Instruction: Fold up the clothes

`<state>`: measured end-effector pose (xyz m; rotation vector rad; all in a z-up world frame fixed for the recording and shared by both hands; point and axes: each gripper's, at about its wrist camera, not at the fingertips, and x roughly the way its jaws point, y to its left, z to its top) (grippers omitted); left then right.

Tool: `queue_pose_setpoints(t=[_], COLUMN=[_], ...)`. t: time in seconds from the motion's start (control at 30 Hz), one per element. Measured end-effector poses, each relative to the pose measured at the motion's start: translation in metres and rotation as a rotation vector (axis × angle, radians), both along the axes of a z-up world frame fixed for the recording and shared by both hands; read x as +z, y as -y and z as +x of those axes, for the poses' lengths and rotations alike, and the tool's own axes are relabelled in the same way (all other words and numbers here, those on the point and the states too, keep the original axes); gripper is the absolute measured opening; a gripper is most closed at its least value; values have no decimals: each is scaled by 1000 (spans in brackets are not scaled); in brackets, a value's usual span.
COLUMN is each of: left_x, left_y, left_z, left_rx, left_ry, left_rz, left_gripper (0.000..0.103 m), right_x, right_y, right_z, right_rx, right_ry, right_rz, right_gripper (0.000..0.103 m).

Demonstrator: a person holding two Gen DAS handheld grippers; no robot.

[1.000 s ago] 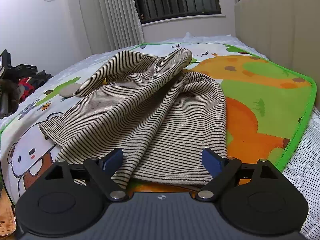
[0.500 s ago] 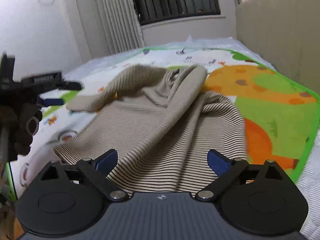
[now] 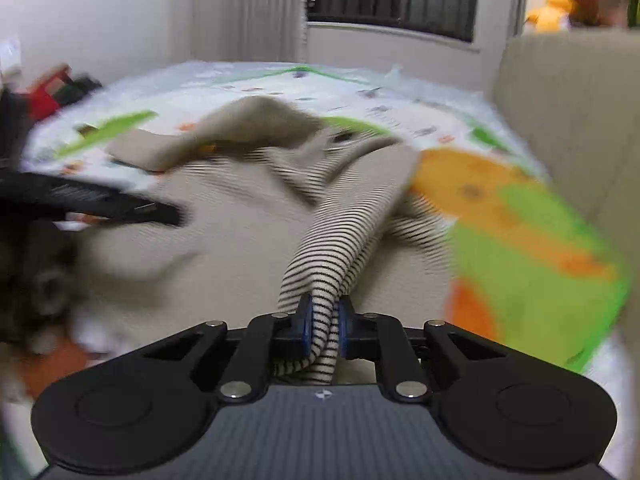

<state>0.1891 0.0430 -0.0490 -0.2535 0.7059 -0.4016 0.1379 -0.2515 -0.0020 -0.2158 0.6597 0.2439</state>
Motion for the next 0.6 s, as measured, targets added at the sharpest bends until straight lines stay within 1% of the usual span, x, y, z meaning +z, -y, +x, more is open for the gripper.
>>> queue_pose_setpoints(t=[0.07,0.13,0.2,0.23,0.3,0.37,0.4,0.47,0.57,0.6], left_x=[-2,-3,-4,-4,-4,-4,-2,7,32,42], left_y=[3,6,9,8,7,4,2,0,-6,-5], left_z=[-4,-9,-12,-13,-14,-13,-12,-8,6,12], left_rx=[-7,-9,-12,-12,-12,-12,-12,-14,-15,-3], left_ry=[29,56,79,80,82,76,67,37,66,111], left_rz=[16,33,45,39,25,7,1,0,-16,19], left_gripper=[103,103,103,103,103,103,103,103,103,103], right_x=[12,28,41,46,53,53,52,49,29,20], right_y=[15,30,42,46,51,58,62,71,79,83], right_z=[19,45,73,88,120,152,163,174,167,162], right_rx=[-63,-129,-174,-190,-217,-248,-266,-293,-291,-283], right_ry=[62,153,223,249,281,276,260,227,159,134], right_rz=[-100,-218,-328,-382,-485,-541,-532,-477,-346,-318], right_gripper=[11,11,11,11,11,10,10,8,8,8])
